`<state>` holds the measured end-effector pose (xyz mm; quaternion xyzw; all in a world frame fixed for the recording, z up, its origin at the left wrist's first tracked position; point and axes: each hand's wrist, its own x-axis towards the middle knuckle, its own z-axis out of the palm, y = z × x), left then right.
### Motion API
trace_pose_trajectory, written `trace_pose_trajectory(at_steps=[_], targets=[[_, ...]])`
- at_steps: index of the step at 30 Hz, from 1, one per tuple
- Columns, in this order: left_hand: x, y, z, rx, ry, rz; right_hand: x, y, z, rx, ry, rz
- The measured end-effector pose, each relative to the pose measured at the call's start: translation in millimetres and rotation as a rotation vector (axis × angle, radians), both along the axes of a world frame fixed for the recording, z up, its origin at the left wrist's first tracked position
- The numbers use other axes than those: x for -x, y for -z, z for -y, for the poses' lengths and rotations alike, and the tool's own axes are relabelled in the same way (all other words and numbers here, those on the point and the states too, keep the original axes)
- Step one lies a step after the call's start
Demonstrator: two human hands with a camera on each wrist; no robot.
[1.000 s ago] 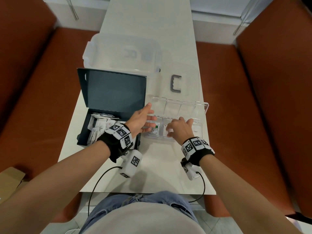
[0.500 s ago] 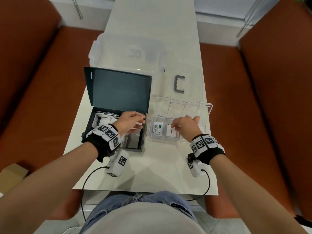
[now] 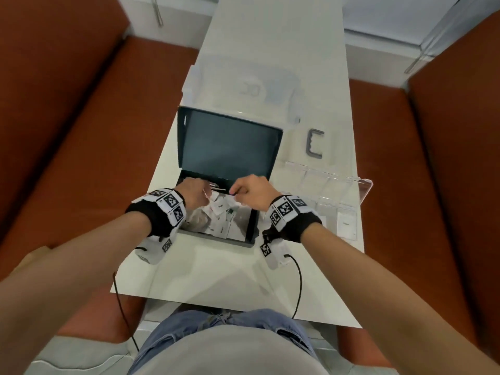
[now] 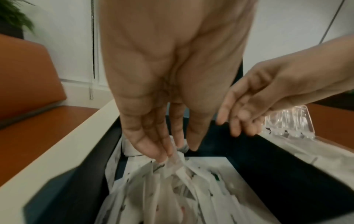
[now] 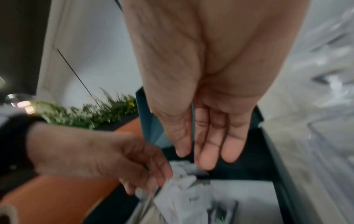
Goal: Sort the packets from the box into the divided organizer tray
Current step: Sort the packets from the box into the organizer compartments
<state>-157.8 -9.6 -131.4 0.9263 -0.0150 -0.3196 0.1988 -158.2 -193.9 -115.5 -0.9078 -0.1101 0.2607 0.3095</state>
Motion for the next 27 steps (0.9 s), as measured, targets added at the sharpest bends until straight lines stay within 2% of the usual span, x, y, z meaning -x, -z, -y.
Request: trace_pose_trajectory(at_steps=[4, 7, 15, 20, 24, 27], targets=[[5.3, 11.1, 0.1, -0.178, 0.142, -0.046, -4.5, 39.7, -33.0, 0.294, -0.08, -0.147], [9.5, 21.3, -2.3, -0.183, 0.168, -0.102, -5.6, 59.6, -44.9, 0.387, -0.061, -0.202], [16.7, 44.8, -7.0, -0.14, 0.164, 0.084, -4.4, 78.5, -60.2, 0.244, 0.1, -0.296], [13.9, 46.8, -5.4, -0.145, 0.197, 0.128, -4.7, 78.3, -59.4, 0.224, 0.122, -0.305], [10.5, 48.6, -5.7, -0.111, 0.257, 0.145, -1.1, 80.7, -57.7, 0.057, 0.302, -0.384], [9.3, 49.6, -7.6, 0.031, 0.129, 0.121, 0.7, 81.2, -60.6, -0.042, 0.416, -0.382]])
